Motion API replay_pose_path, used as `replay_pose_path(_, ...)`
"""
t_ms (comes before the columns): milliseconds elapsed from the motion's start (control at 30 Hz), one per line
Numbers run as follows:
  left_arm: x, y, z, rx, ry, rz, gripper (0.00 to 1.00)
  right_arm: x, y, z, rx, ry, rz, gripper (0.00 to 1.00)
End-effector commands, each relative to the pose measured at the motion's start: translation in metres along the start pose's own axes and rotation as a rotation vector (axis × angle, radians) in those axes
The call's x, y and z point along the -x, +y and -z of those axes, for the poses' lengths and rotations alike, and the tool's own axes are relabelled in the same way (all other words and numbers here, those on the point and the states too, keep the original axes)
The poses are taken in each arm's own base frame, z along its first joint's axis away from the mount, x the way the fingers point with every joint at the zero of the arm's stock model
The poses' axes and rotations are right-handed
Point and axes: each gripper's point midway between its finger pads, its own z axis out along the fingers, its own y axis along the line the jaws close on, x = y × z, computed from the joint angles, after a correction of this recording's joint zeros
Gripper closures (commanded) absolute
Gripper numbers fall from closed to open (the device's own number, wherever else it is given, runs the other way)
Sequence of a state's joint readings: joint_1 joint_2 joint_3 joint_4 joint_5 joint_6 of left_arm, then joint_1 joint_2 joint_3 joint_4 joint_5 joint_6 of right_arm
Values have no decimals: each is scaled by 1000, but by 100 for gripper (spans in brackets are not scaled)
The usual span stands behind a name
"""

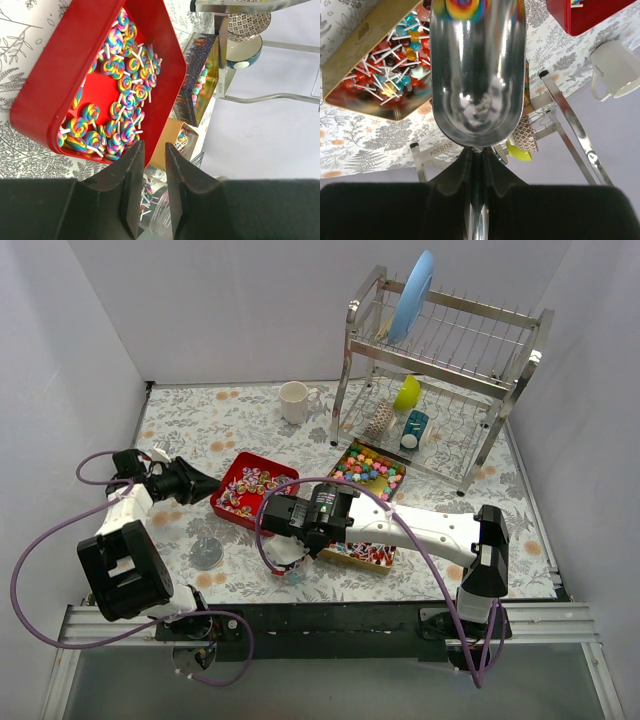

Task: Pack the candies
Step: Place the fake candies in the packing bottle, then scoop the fake candies from the storage box.

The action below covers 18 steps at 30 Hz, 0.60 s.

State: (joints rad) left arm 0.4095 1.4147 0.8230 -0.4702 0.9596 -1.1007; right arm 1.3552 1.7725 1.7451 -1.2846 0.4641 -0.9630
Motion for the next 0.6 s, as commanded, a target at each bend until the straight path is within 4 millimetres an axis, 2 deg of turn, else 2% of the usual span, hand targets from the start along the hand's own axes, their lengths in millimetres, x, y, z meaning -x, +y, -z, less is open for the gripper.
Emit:
replay_pose_path(0, -7, -17, 10, -45, -26, -35, 75, -6, -11, 17, -70, 52, 40, 99)
replay_pose_path(133, -9, -21, 13, -49, -41, -45, 72, -5, -11, 22, -91, 54, 46, 99)
replay_pose_path(200, -14, -28, 16, -84, -26, -68, 75, -1, -19, 32, -118, 14, 22, 99)
replay_pose_path(233, -15, -33, 17, -108, -18, -91, 91, 1, -22, 37, -127, -12, -9, 99)
replay_pose_path(267, -22, -43, 20, -164, 13, -103, 99, 2, -27, 38, -130, -35, -51, 99)
replay_pose_path(300, -23, -48, 23, -188, 23, -119, 100, 10, -36, 48, -141, -109, -101, 99)
replay_pose_path(400, -33, -66, 30, -286, 71, -160, 100, 14, -47, 44, -102, -200, -273, 99)
replay_pose_path(467, -41, -76, 33, -343, 111, -165, 100, 10, -48, 28, -50, -197, -370, 99)
replay_pose_path(500, -46, -84, 37, -389, 139, -172, 100, 13, -47, 23, -18, -221, -394, 99)
replay_pose_path(567, -55, -95, 39, -436, 179, -205, 100, 11, -54, 13, 0, -236, -470, 99)
